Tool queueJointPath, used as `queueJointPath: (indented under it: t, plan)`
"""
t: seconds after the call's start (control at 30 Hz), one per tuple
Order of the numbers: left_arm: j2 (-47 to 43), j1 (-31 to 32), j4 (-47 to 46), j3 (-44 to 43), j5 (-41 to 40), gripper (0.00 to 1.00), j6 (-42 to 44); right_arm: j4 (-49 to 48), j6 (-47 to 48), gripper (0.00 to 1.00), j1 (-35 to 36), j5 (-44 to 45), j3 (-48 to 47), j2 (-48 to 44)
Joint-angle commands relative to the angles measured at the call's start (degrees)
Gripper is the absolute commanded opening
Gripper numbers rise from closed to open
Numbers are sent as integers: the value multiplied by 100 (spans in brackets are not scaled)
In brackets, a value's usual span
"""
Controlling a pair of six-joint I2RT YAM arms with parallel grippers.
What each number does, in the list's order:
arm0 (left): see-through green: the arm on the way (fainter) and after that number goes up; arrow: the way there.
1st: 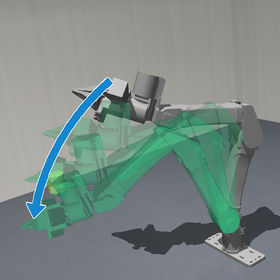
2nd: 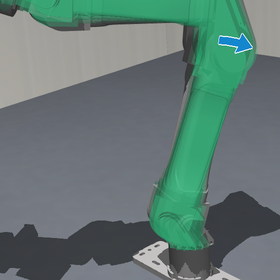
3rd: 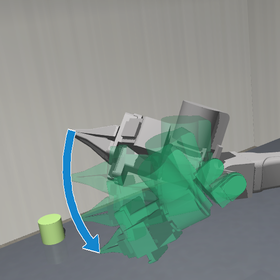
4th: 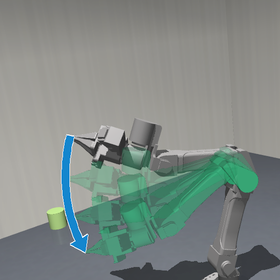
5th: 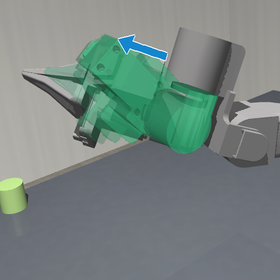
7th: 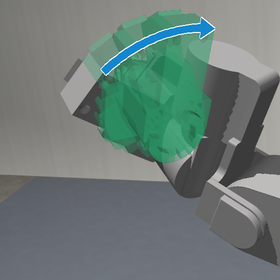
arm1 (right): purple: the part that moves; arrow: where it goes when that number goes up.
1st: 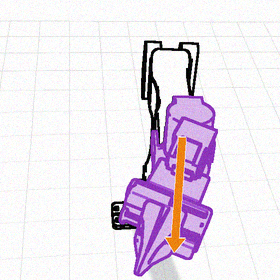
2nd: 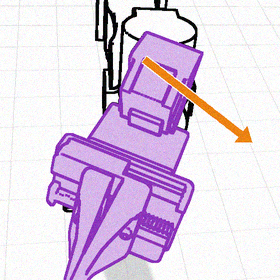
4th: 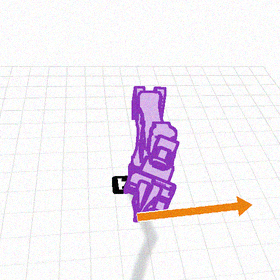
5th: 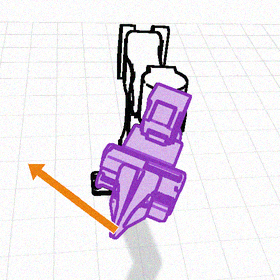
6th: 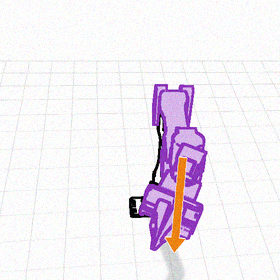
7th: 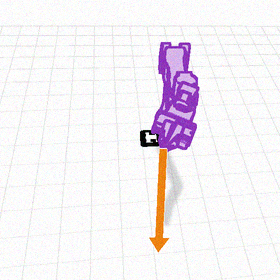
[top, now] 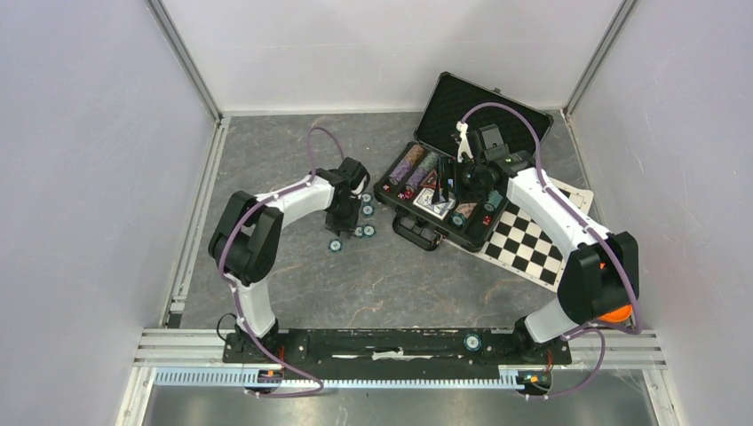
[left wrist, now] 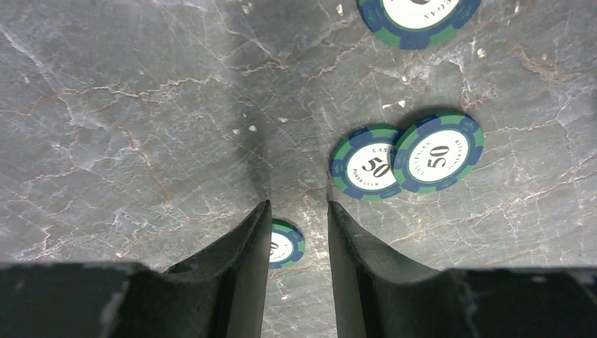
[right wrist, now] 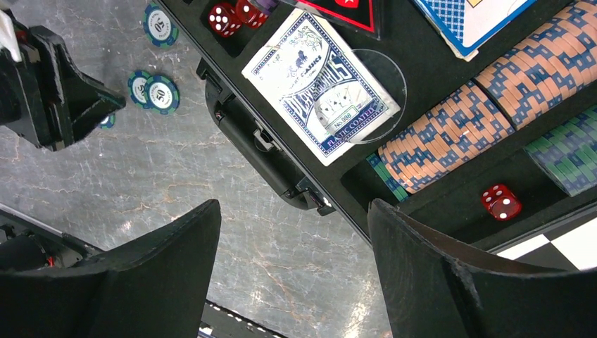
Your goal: Pack up texas hold em set
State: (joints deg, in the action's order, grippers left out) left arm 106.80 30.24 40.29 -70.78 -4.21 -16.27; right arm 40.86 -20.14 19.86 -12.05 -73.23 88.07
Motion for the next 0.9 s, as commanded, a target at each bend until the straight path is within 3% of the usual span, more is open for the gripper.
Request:
queueJointPath:
  t: [0.0,0.23,0.53,0.67,0.87]
  plan:
    - [70,-229,122,-807,-120,42,-96,-175,-42,82,-28,-153,63,-147]
    - [871,-491,293,-2597,-260,43,236,-132,25,82,-59,-94,36,-226]
    - [2759,-594,347,-5075,-188,43,475,-131,38,81,-96,-96,83,-257]
    - [3284,-623,298,-5540,-337,41,510,-134,48,81,-122,-77,183,-320]
    - [3485,-623,362,-5456,-107,40,643,-140,28,82,-158,-48,250,-402]
